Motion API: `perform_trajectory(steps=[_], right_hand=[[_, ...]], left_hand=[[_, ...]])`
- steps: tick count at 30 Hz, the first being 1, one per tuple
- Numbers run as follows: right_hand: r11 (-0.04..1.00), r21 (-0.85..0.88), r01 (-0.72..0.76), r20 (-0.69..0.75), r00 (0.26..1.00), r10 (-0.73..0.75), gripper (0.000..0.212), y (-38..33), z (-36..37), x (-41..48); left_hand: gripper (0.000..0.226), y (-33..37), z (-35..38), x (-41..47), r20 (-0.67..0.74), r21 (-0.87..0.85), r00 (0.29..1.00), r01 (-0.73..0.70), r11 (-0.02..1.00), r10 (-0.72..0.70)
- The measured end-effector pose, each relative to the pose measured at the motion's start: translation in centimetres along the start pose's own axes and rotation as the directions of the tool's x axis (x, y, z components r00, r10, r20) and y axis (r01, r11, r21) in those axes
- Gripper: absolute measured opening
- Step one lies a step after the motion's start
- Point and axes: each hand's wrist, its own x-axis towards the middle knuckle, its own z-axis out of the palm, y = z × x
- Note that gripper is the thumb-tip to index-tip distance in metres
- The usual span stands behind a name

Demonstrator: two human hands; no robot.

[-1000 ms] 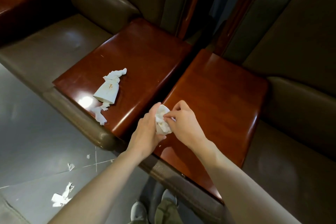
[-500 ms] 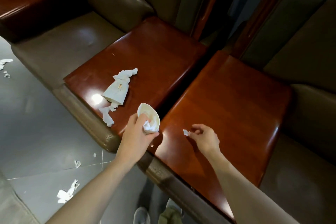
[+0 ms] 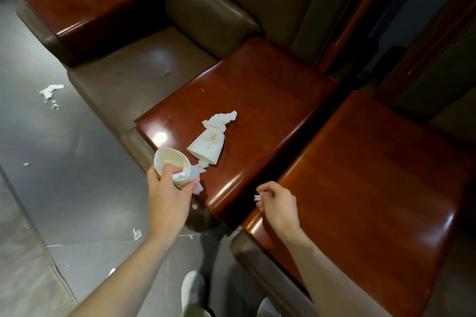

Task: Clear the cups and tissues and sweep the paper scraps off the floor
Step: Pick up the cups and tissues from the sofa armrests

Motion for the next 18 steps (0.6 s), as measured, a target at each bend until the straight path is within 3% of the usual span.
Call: perform_trajectory(steps=[3,7,11,16,18], right_hand=[[0.998,-0.055,0.029,0.023,0.999,-0.027,0.021,-3.4,5.8,0.7],[0.967,-0.22,0.128,0.002,0.991,-0.13,0.041,-5.0,12.8,1.6],[0.903,-0.419,0.091,-0.036,0.993,-0.117,0.059,-4.6,18.5,3.9],[0.899,-0.437,0.023,-0.191,0.974,-0.118,0.037,-5.0,20.6,7.1],[0.896,-0.444,0.006,-0.219,0.969,-0.115,0.033,-5.3,20.3,7.7]], left_hand=[[0.029,-2.4,-2.1,2.3,0.021,0.051,0.999,-0.029,0.998,0.028],[0.035,-5.2,-3.9,6.3,0.129,0.125,0.991,-0.048,0.991,0.032],[0.043,-7.5,-4.5,11.2,0.311,0.134,0.935,-0.22,0.966,0.17],[0.049,-9.5,-3.4,15.8,0.48,0.118,0.84,-0.347,0.93,0.253],[0.052,-9.9,-2.8,16.8,0.494,0.13,0.833,-0.352,0.927,0.247]])
